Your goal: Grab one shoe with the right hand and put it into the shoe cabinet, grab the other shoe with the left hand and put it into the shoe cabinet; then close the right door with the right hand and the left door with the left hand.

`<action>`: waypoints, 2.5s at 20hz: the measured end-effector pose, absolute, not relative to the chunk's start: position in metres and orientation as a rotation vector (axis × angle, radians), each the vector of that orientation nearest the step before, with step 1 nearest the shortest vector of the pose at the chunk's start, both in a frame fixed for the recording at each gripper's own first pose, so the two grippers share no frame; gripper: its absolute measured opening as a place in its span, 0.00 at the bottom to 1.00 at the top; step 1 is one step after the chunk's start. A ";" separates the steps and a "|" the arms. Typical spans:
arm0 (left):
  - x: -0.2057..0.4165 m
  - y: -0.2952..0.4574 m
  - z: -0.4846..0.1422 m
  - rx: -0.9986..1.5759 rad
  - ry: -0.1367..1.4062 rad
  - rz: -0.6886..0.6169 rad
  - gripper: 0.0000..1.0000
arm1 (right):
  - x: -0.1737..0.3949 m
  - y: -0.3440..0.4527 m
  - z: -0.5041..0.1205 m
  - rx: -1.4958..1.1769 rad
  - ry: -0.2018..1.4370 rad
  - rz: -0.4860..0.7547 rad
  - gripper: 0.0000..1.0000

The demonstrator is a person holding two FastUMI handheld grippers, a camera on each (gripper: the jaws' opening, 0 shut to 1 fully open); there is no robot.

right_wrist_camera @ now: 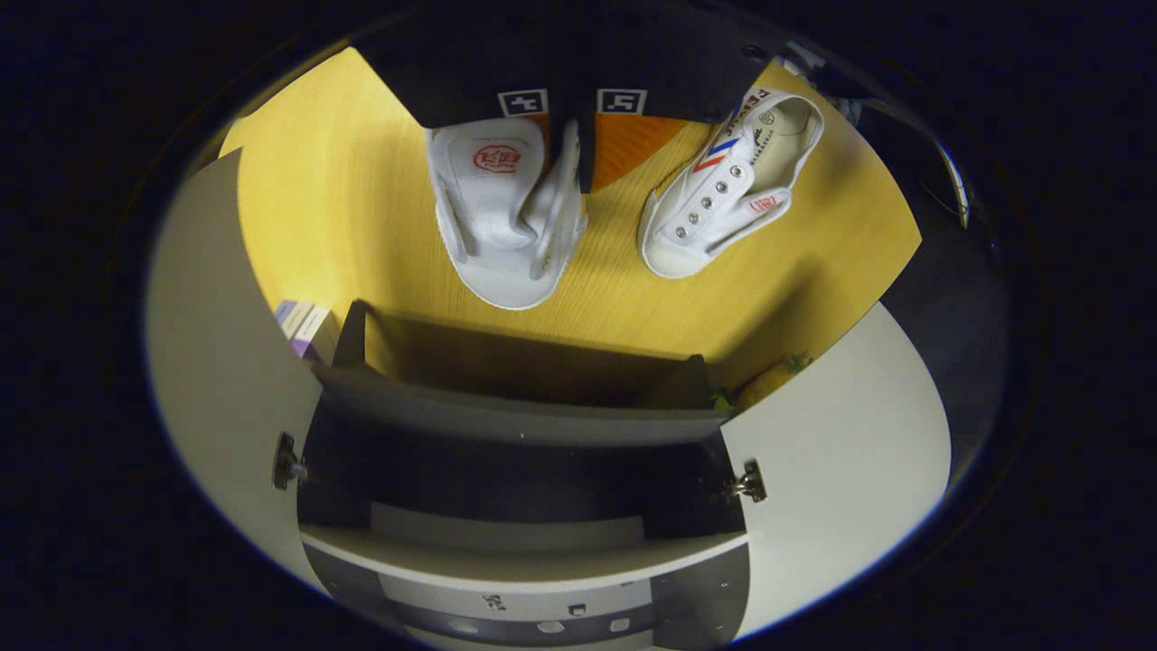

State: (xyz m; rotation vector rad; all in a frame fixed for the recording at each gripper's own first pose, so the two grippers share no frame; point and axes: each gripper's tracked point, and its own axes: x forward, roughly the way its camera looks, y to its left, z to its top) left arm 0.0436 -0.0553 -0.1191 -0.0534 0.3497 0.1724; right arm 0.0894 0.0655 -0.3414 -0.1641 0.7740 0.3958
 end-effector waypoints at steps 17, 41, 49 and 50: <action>0.062 -0.004 -0.108 -0.045 0.272 0.124 0.95 | 0.168 0.125 -0.079 0.008 0.417 0.406 0.05; 0.056 0.047 -0.109 -0.104 0.242 0.244 0.95 | 0.458 0.125 -0.049 -0.319 0.385 0.211 0.05; 0.044 0.041 -0.104 -0.087 0.225 0.241 0.95 | 0.479 0.127 -0.096 -0.291 0.536 0.195 0.05; 0.042 0.040 -0.104 -0.082 0.226 0.241 0.95 | 0.481 0.128 -0.101 -0.286 0.553 0.192 0.05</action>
